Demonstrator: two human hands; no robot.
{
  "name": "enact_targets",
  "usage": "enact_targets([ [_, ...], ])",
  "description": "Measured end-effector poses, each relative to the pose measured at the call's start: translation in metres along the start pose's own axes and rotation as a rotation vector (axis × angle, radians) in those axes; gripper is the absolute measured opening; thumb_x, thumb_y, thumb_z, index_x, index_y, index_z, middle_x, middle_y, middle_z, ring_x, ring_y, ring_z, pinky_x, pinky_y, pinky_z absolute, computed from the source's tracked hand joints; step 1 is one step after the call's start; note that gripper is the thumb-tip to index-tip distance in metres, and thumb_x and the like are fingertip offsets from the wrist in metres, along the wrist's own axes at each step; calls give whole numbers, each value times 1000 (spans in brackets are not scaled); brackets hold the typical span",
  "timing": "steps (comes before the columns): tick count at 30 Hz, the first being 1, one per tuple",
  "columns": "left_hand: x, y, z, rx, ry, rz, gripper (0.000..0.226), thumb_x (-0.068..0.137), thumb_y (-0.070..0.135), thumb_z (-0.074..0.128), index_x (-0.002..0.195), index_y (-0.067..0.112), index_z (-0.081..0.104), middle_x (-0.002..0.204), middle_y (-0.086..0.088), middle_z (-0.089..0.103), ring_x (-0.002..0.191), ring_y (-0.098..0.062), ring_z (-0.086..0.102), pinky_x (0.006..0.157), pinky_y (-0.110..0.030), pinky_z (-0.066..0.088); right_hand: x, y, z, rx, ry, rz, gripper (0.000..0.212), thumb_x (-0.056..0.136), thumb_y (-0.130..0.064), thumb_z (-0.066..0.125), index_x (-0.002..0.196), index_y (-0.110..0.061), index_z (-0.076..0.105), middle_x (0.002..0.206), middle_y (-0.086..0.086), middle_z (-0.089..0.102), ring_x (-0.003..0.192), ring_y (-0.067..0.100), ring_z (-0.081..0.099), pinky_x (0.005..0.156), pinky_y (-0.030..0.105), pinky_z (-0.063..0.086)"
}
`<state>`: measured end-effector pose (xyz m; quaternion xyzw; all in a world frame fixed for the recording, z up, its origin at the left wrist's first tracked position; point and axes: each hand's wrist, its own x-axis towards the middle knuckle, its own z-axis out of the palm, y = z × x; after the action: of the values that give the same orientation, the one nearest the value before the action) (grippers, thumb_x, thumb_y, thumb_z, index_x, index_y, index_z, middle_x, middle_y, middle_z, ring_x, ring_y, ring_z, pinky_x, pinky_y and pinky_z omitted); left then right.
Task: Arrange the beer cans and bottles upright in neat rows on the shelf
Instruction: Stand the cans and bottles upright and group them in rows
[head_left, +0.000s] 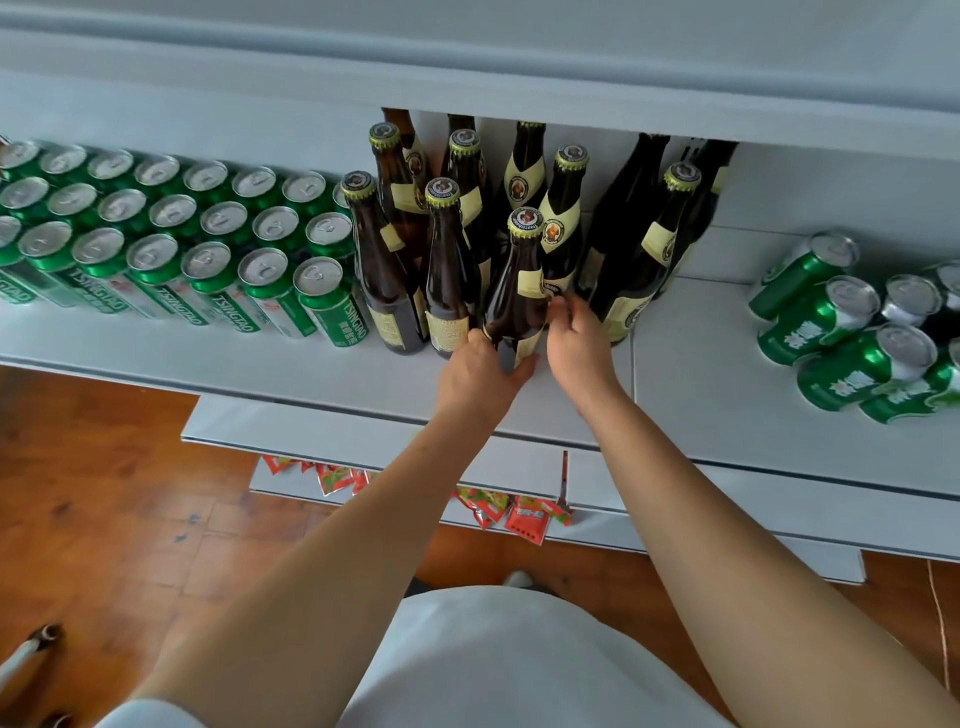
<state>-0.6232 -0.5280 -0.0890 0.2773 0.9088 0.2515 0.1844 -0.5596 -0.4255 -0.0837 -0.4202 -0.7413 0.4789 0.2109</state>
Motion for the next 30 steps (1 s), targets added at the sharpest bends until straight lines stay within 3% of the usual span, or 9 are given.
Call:
enact_targets([
  [3, 0, 1, -4, 101, -18, -21, 62, 86, 63, 59, 107, 5, 58, 91, -8, 57, 95, -31, 63, 66, -33, 40, -6, -6, -1, 46, 6, 19, 36, 105, -24, 35, 136, -12, 48, 128, 7, 61, 118, 23, 55, 78, 14, 35],
  [6, -2, -1, -8, 144, -23, -46, 66, 85, 67, 56, 107, 6, 61, 88, -4, 51, 93, -29, 63, 66, -33, 40, -13, -13, -5, 19, -16, 1, 44, 106, -27, 32, 150, -19, 32, 142, 4, 52, 126, 21, 49, 80, 7, 30],
  [11, -5, -5, -9, 133, -12, -65, 64, 84, 68, 57, 105, 7, 57, 87, -4, 49, 89, -28, 59, 67, -32, 39, -14, -17, -5, 50, -59, 8, 43, 107, -33, 27, 148, -26, 36, 144, -2, 50, 130, 16, 46, 82, 7, 28],
  [17, 0, -5, -11, 169, -41, -14, 54, 93, 58, 50, 96, 4, 57, 88, -10, 54, 89, -32, 61, 66, -35, 40, -13, -18, 1, 155, -89, 85, 46, 106, -40, 26, 146, -24, 41, 146, -2, 47, 135, 15, 42, 107, 22, 29],
  [25, 7, 6, -12, 198, -87, -26, 55, 98, 52, 45, 109, 1, 59, 97, -14, 62, 93, -34, 61, 67, -34, 38, -8, -24, 3, 185, -92, 131, 49, 106, -42, 23, 146, -21, 41, 150, 1, 42, 139, 17, 36, 100, 19, 24],
  [30, 11, 9, -13, 249, -89, -13, 50, 98, 53, 45, 98, 5, 59, 103, -15, 65, 88, -31, 59, 68, -34, 39, 1, -24, 5, 217, -109, 162, 52, 104, -48, 21, 146, -24, 42, 148, 0, 45, 137, 20, 39, 107, 26, 28],
])
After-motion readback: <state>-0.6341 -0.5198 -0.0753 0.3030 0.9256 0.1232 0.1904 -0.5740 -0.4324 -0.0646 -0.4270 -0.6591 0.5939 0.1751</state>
